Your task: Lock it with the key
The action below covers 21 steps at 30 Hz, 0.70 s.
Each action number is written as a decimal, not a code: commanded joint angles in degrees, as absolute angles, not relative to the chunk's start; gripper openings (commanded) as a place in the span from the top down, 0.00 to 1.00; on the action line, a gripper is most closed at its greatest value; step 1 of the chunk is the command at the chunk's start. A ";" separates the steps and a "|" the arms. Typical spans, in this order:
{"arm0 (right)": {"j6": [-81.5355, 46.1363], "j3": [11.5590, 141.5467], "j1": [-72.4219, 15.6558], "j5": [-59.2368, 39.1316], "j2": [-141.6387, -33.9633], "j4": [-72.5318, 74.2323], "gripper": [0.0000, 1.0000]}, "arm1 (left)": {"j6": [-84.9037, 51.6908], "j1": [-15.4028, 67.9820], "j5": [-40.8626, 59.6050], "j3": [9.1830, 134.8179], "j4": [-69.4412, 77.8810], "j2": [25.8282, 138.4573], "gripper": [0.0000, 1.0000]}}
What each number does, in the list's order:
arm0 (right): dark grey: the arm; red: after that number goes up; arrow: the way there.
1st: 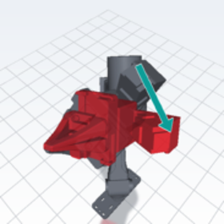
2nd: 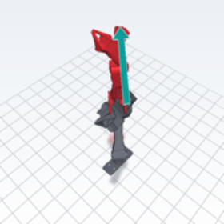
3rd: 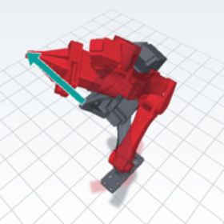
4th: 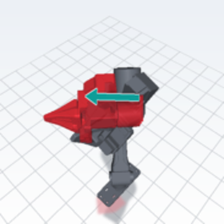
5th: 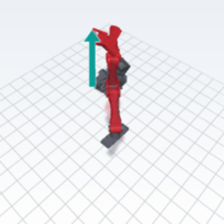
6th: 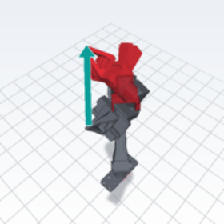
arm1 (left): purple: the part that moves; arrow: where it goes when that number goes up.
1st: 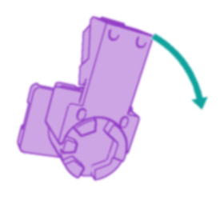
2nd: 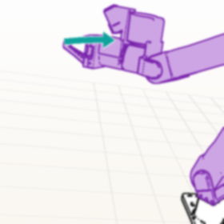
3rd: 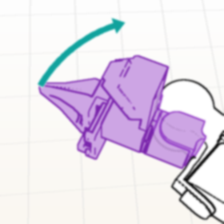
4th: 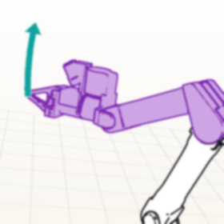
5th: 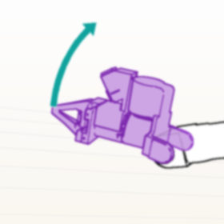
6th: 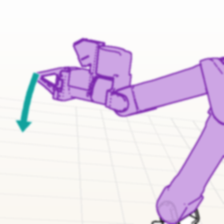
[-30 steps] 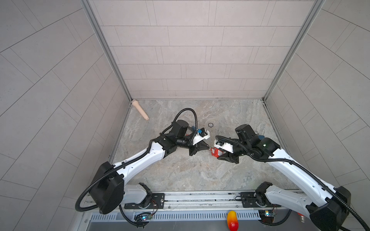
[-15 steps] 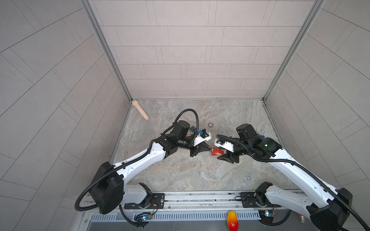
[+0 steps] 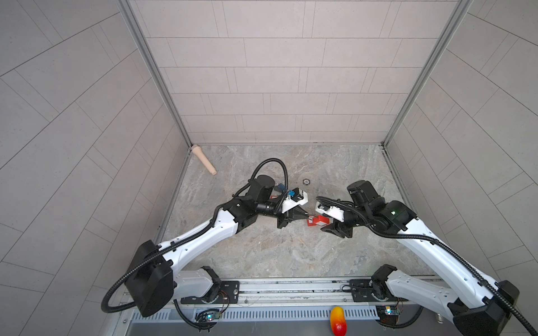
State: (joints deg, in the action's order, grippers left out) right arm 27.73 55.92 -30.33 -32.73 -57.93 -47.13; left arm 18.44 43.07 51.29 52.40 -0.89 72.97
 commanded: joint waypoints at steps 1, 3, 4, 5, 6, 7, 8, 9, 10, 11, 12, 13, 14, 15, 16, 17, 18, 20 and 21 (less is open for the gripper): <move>29.30 56.31 -30.22 -33.84 -58.52 -46.48 0.49 | 18.63 43.77 52.85 53.79 1.76 72.77 1.00; 30.02 56.74 -30.19 -34.47 -58.78 -47.09 0.55 | 18.67 43.85 52.69 53.82 1.76 72.95 1.00; 30.41 56.90 -30.17 -34.69 -58.74 -47.54 0.58 | 18.64 43.85 52.66 53.75 1.76 72.95 1.00; 30.75 56.89 -30.19 -35.05 -58.52 -47.96 0.61 | 18.60 43.85 52.64 53.78 1.75 73.00 1.00; 30.79 56.89 -30.19 -35.31 -58.27 -48.07 0.62 | 18.65 43.85 52.50 53.73 1.76 73.04 1.00; 30.81 56.79 -30.22 -35.62 -57.89 -48.03 0.63 | 18.63 43.86 52.52 53.75 1.76 73.20 1.00; 30.77 56.46 -30.23 -35.89 -57.40 -47.77 0.66 | 18.61 43.83 52.53 53.83 1.76 73.34 1.00; 30.51 56.25 -30.15 -36.03 -57.01 -47.41 0.67 | 18.59 43.82 52.49 53.94 1.74 73.46 1.00; 30.30 55.92 -30.18 -36.28 -56.45 -47.06 0.69 | 18.46 43.86 52.54 54.13 1.75 73.72 1.00; 29.98 55.62 -30.15 -36.30 -56.08 -46.73 0.69 | 18.48 43.93 52.50 54.31 1.71 73.84 1.00; 29.72 55.41 -30.15 -36.38 -55.63 -46.51 0.71 | 18.48 43.95 52.39 54.50 1.73 74.00 1.00; 29.36 55.24 -30.21 -36.32 -55.35 -46.41 0.73 | 18.46 43.95 52.26 54.74 1.69 74.15 1.00; 29.27 55.20 -30.15 -36.30 -55.19 -46.61 0.75 | 18.59 43.93 51.79 54.99 1.58 74.22 0.99; 29.20 55.22 -30.21 -36.08 -55.12 -46.91 0.77 | 18.65 43.94 50.96 55.21 1.45 74.07 0.97; 29.34 55.29 -30.20 -35.78 -55.03 -47.43 0.78 | 19.10 43.92 50.23 55.46 1.08 73.93 0.94; 29.46 55.42 -30.15 -35.62 -55.01 -47.74 0.80 | 20.05 43.95 49.84 55.87 0.22 73.65 0.90; 29.36 55.50 -30.20 -35.63 -54.89 -47.98 0.81 | 21.00 43.95 49.29 56.37 -0.79 73.56 0.87; 29.37 55.58 -30.21 -35.72 -54.75 -48.08 0.83 | 22.50 43.94 49.04 57.64 -3.25 73.55 0.86; 29.36 55.66 -30.23 -35.86 -54.68 -48.04 0.84 | 22.89 43.95 49.13 58.07 -4.14 73.67 0.86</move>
